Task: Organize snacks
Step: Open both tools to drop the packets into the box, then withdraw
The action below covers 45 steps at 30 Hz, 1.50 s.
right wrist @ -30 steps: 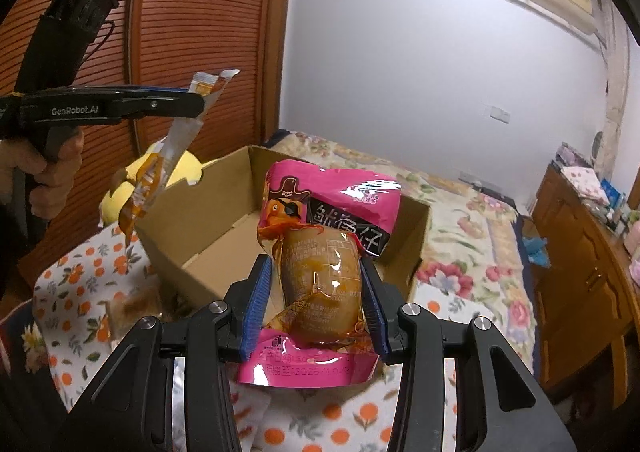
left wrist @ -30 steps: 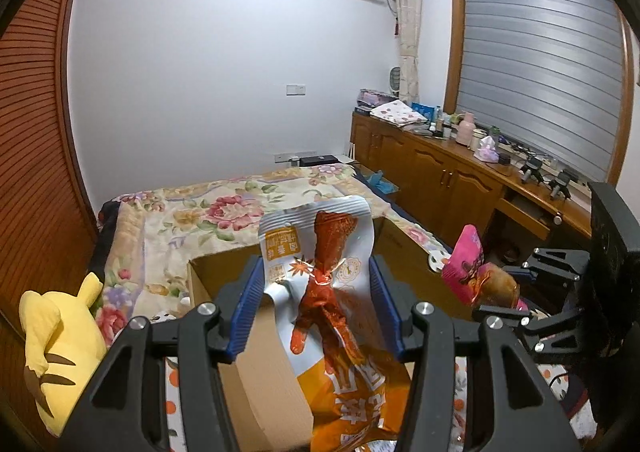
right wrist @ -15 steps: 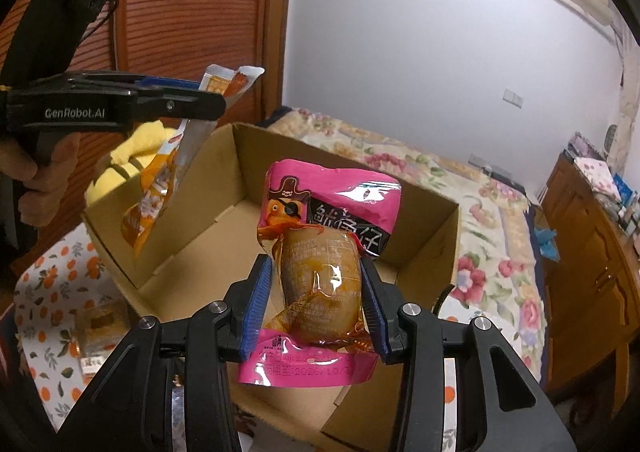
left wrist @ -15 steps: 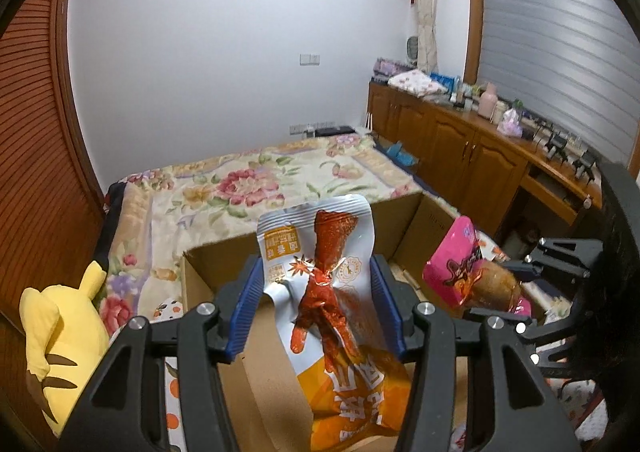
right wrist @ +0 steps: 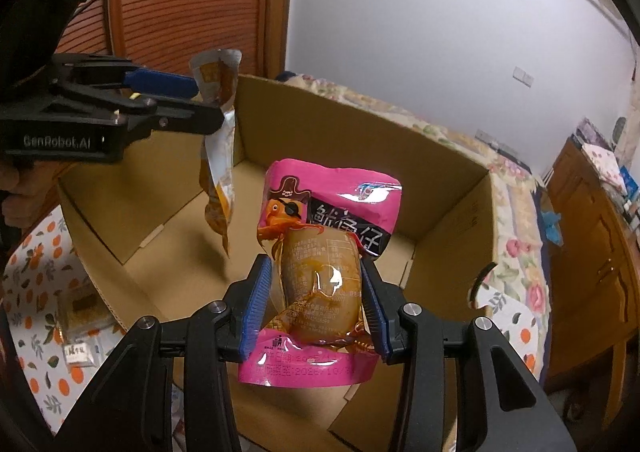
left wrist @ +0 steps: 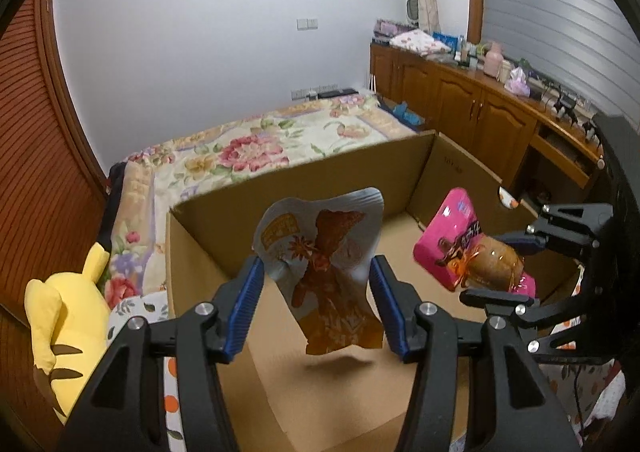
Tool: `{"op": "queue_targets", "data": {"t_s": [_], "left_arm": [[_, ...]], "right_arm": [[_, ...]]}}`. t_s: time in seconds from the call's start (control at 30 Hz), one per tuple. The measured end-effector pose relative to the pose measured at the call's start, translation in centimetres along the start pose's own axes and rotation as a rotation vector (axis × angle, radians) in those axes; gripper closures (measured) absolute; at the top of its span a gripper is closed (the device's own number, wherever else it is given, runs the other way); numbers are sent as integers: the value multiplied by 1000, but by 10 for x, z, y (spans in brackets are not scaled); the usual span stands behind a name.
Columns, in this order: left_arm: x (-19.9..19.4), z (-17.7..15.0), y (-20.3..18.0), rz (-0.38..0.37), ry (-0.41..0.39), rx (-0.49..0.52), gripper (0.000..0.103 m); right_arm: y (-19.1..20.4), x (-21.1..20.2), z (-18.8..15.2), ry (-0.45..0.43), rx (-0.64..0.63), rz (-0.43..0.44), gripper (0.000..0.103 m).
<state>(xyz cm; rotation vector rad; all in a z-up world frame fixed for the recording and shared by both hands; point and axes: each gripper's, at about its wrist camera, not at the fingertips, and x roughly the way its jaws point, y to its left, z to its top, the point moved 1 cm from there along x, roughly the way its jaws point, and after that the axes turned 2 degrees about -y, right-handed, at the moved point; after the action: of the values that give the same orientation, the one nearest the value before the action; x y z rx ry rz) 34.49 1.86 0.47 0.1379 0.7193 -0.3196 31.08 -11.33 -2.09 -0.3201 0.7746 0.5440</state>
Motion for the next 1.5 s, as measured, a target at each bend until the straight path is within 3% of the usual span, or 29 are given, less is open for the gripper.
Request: {"op": "queue_targets", "data": {"t_s": [0.23, 0.53, 0.63, 0.83, 1.2, 1.5], "left_arm": [[7, -6, 3, -10, 30, -7, 44], [0, -4, 10, -23, 13, -38, 38], [-7, -2, 11, -30, -18, -43, 28], [-22, -1, 10, -26, -63, -37, 27], [-85, -36, -10, -68, -110, -17, 27], [-121, -82, -22, -87, -107, -15, 27]], "right_arm": [[-3, 8, 3, 43, 29, 23, 59], [2, -7, 1, 18, 45, 26, 59], [5, -17, 1, 5, 52, 22, 59], [12, -42, -5, -26, 69, 5, 57], [32, -97, -27, -77, 111, -23, 49], [61, -128, -69, -75, 160, -23, 46]]}}
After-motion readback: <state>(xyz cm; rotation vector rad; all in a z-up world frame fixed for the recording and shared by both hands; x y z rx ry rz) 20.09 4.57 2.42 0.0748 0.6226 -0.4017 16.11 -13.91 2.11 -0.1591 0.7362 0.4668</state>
